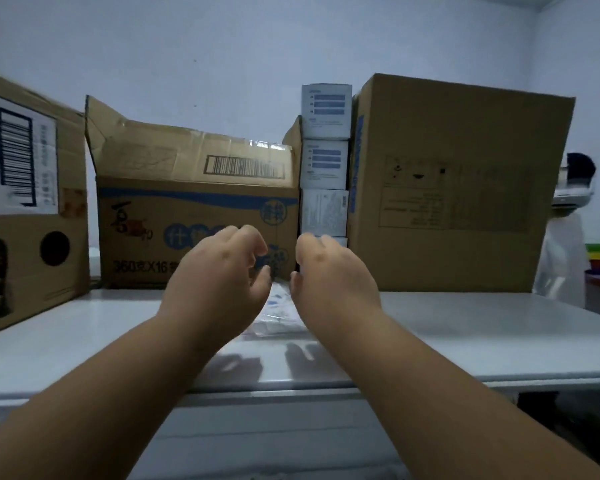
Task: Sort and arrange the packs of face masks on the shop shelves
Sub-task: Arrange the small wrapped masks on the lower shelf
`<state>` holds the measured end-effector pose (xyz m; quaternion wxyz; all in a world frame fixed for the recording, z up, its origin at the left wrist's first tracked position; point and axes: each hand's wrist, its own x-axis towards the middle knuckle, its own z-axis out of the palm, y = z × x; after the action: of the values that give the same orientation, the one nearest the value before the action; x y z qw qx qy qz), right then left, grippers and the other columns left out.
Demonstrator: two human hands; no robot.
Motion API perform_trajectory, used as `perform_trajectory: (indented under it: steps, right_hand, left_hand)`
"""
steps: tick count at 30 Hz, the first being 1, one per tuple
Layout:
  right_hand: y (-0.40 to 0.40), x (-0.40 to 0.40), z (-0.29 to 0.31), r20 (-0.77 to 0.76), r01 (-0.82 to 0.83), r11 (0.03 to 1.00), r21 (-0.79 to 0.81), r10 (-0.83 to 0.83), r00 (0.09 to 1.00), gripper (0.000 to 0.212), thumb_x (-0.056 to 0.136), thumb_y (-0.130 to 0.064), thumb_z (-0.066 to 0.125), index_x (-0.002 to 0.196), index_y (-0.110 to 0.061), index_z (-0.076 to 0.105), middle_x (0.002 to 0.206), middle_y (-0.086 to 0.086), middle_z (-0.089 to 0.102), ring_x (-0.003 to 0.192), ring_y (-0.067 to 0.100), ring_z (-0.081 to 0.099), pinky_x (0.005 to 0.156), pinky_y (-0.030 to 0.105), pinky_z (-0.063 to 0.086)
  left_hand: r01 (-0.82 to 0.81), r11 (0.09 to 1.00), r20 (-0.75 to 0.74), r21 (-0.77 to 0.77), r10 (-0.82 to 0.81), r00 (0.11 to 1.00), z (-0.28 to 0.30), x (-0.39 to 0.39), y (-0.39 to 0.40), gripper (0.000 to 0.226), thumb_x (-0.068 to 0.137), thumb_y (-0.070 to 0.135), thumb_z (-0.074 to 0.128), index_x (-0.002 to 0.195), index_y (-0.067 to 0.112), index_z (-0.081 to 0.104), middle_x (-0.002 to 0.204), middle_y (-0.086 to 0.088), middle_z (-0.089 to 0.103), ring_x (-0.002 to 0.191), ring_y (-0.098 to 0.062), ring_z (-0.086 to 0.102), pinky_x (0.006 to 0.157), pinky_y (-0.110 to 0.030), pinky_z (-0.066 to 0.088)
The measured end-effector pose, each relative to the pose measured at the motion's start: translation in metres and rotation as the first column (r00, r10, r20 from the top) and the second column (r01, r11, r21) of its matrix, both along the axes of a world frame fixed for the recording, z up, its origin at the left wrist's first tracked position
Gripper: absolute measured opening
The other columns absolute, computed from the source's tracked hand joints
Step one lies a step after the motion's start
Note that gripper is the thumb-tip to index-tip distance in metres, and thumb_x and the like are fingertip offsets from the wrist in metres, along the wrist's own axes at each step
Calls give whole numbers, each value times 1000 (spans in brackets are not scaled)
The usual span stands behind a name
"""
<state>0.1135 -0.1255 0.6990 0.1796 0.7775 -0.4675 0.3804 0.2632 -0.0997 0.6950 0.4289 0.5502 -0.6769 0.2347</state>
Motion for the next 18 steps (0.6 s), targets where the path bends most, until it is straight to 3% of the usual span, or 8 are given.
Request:
perform_trajectory:
  steps: [3, 8, 12, 16, 18]
  right_hand:
    - [21, -19, -9, 56, -136, 984, -114, 143, 988, 9, 90, -18, 58, 97, -17, 51, 89, 0, 53, 78, 21, 49, 69, 38, 46]
    - [75, -61, -58, 210, -269, 939, -214, 313, 926, 9, 85, -19, 64, 89, -19, 55, 83, -4, 55, 75, 18, 52, 66, 40, 48]
    - [122, -103, -133, 260, -421, 897, -135, 443, 858, 6, 88, -23, 61, 89, -18, 58, 86, -7, 54, 78, 16, 53, 68, 33, 47]
    - [153, -138, -207, 279, -509, 859, 57, 476, 834, 9, 91, -26, 57, 92, -18, 59, 88, -6, 55, 81, 16, 55, 70, 37, 49]
    - [166, -153, -237, 284, -528, 837, 143, 476, 832, 9, 91, -26, 57, 92, -18, 59, 89, -6, 54, 82, 14, 53, 72, 33, 47]
  left_hand:
    - [45, 996, 2, -79, -45, 999, -19, -12, 34, 9, 87, 27, 64, 95, 25, 61, 83, 10, 59, 74, -11, 54, 62, -30, 49]
    - [20, 992, -10, -121, -21, 1000, -75, -52, 99, 20, 86, 31, 54, 101, 20, 63, 92, 11, 54, 81, -10, 49, 66, -25, 39]
    - [-21, 1000, -43, 10, 22, 999, -145, -93, 149, 20, 87, 29, 53, 102, 20, 63, 96, 6, 59, 86, -14, 53, 70, -25, 34]
    - [-27, 976, -89, 215, 47, 995, -220, -131, 190, 20, 87, 28, 52, 101, 19, 64, 97, 4, 60, 87, -19, 56, 74, -28, 39]
    - [-30, 950, -91, 311, 61, 994, -254, -143, 207, 23, 86, 28, 52, 102, 19, 65, 99, 3, 61, 89, -18, 56, 75, -29, 39]
